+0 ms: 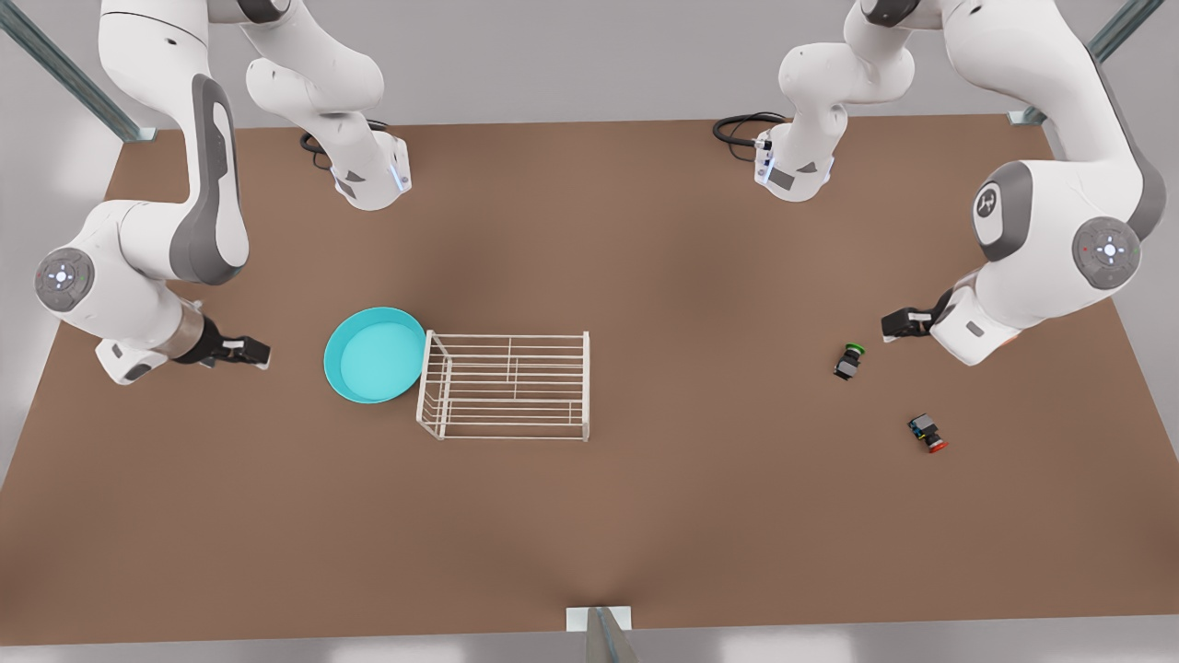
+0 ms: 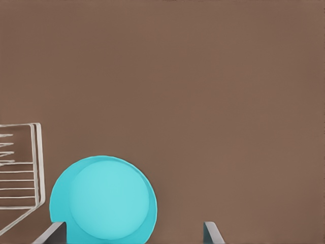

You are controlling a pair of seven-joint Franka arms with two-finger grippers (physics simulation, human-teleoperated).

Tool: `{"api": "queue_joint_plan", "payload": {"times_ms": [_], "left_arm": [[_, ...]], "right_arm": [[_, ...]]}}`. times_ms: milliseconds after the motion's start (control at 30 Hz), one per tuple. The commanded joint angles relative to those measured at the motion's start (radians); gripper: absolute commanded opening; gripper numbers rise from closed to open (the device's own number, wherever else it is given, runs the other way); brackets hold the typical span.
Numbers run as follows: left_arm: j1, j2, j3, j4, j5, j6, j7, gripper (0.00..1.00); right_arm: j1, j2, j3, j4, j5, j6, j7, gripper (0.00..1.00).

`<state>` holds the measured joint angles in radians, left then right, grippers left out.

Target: Place the plate on the shelf with right arm and place the red button switch in the plate with left arm

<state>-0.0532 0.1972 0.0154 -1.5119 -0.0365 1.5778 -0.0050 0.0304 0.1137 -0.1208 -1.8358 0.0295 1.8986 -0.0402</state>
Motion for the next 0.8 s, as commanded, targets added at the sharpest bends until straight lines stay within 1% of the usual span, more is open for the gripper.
{"api": "queue_joint_plan", "payload": {"times_ms": [0,33,67,100,133,167,200,267,300,333,367,400,433,500,600,700,767], "left_arm": [[-0.001,-0.001,0.0,0.001,0.0,0.005,0.003,1.0],[-0.001,0.001,-0.002,-0.001,0.003,0.005,0.0,1.0],[-0.007,0.002,-0.003,0.016,-0.005,0.005,0.0,1.0],[-0.011,0.004,-0.006,0.007,-0.002,0.005,0.002,1.0],[-0.011,0.004,-0.006,-0.01,0.007,0.005,0.003,1.0],[-0.001,0.004,-0.006,-0.017,0.006,0.007,0.013,1.0],[-0.002,0.001,-0.006,-0.039,0.007,0.004,0.011,1.0],[-0.008,-0.001,-0.008,-0.06,0.059,0.002,-0.001,1.0],[-0.008,-0.001,-0.008,-0.065,0.059,0.01,-0.018,1.0],[-0.01,0.001,-0.008,-0.065,0.058,0.014,-0.021,1.0],[-0.013,0.002,-0.011,-0.065,0.058,0.033,-0.041,1.0],[-0.033,0.002,-0.012,-0.063,0.058,0.037,-0.108,1.0],[-0.04,0.001,-0.011,-0.063,0.058,0.038,-0.11,1.0],[-0.027,0.001,-0.006,-0.063,0.043,0.037,-0.107,1.0],[-0.024,0.014,-0.006,-0.057,0.053,0.041,-0.112,1.0],[-0.025,0.024,-0.005,-0.054,0.056,0.041,-0.112,1.0],[-0.024,0.025,-0.003,-0.054,0.055,0.042,-0.112,1.0]], "right_arm": [[0.0,0.004,0.0,0.001,-0.02,0.025,-0.009,1.0],[-0.001,0.004,-0.002,0.016,-0.02,0.014,-0.004,1.0],[-0.009,0.004,-0.003,0.065,-0.023,-0.085,-0.006,1.0],[-0.009,0.006,-0.003,0.07,-0.023,-0.168,-0.01,1.0],[-0.007,0.03,-0.003,0.067,-0.02,-0.21,-0.021,1.0],[-0.007,0.055,-0.003,0.066,-0.014,-0.231,-0.02,0.97],[-0.012,0.103,-0.005,0.067,-0.014,-0.217,-0.023,1.0],[-0.043,0.207,-0.007,0.056,0.013,-0.155,-0.029,1.0],[-0.047,0.224,-0.007,0.037,0.024,-0.113,-0.044,1.0],[-0.067,0.207,-0.007,-0.014,0.053,-0.056,-0.086,1.0],[-0.069,0.166,-0.005,-0.115,0.053,0.051,-0.089,1.0],[-0.069,0.153,-0.005,-0.155,0.056,0.097,-0.099,1.0],[-0.067,0.153,-0.002,-0.178,0.105,0.108,-0.11,1.0],[-0.064,0.155,0.004,-0.221,0.106,0.178,-0.127,1.0],[-0.066,0.202,0.007,-0.231,0.148,0.258,-0.251,1.0],[-0.055,0.202,0.009,-0.332,0.148,0.438,-0.28,1.0],[-0.055,0.199,0.009,-0.359,0.148,0.478,-0.29,1.0]]}}
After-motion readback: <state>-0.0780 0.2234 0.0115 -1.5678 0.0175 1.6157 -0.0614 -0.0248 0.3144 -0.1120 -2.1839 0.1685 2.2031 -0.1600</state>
